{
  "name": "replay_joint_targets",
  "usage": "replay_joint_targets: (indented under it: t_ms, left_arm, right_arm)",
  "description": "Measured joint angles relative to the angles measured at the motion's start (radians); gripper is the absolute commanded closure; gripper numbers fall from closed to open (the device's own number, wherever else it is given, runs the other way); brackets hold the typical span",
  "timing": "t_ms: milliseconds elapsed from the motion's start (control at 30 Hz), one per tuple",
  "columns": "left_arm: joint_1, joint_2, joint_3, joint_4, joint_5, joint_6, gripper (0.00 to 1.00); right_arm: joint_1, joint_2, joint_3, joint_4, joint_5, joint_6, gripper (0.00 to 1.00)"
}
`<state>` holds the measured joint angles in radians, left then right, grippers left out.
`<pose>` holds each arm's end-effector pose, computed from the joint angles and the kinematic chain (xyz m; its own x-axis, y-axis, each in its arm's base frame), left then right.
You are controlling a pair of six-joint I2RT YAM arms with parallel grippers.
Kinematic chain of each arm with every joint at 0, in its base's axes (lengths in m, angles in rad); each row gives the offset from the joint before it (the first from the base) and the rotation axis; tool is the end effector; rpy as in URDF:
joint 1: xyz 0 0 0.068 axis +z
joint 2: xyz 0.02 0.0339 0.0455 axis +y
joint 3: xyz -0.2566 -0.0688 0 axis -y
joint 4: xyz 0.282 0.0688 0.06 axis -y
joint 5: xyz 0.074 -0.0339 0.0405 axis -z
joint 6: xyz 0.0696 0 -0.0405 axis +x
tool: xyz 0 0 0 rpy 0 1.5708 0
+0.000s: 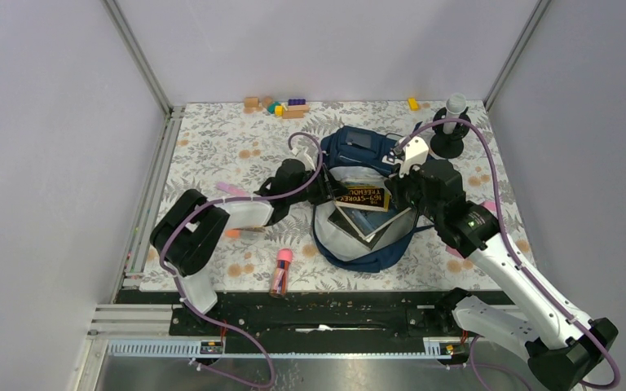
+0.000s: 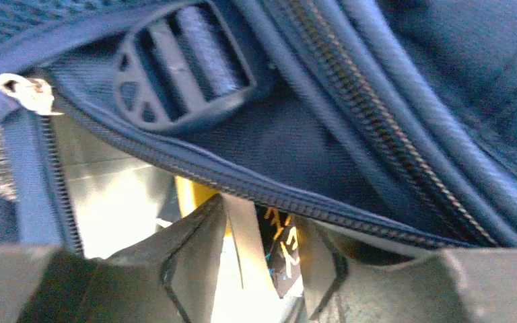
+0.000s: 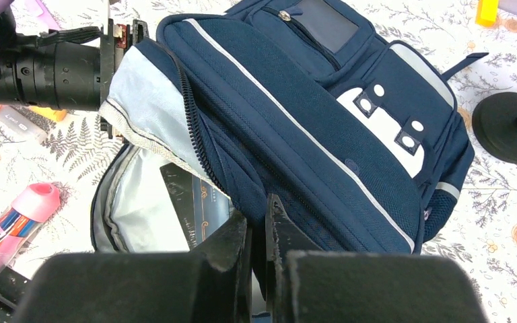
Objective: Pack the student bag
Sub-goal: Place the book in the student bag.
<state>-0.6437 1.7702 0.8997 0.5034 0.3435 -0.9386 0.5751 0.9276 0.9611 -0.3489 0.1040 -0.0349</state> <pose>0.3288 -0.2760 0.1380 -0.8284 -0.3281 -0.4540 0.2509 0.5073 -0.8244 0.2406 0.1474 0.3438 -0.2442 -0.1996 -0.9490 -0.4670 0.8819 -0.0654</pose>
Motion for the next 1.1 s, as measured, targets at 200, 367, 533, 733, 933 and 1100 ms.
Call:
replay_joint_targets:
  t_ms: [200,367,533,733,933,1100]
  left_arm:
    - [0.003,-0.051,-0.007,-0.095,-0.101,0.077,0.03]
    - [-0.007,-0.169,-0.063,-0.147,-0.159,0.128,0.01]
    - [-0.019,-0.306,-0.14,-0.198,-0.199,0.171,0.03]
    - [-0.016,-0.539,-0.246,-0.344,-0.318,0.184,0.01]
    - [0.045,-0.528,-0.152,-0.427,-0.303,0.174,0.01]
    - [0.142,-0.336,0.027,-0.43,-0.204,0.167,0.01]
  right_arm:
    - [0.0,-0.001,-0.011,0.004,0.0,0.007,1.0]
    - [0.0,-0.001,-0.02,0.018,0.001,0.007,1.0]
    - [0.0,-0.003,-0.034,0.029,0.0,0.007,1.0]
    - [0.0,-0.026,-0.079,0.056,-0.001,0.008,1.0]
    - [0.001,-0.055,-0.14,0.081,-0.018,0.048,1.0]
    - [0.002,-0.073,-0.21,0.096,-0.048,0.122,1.0]
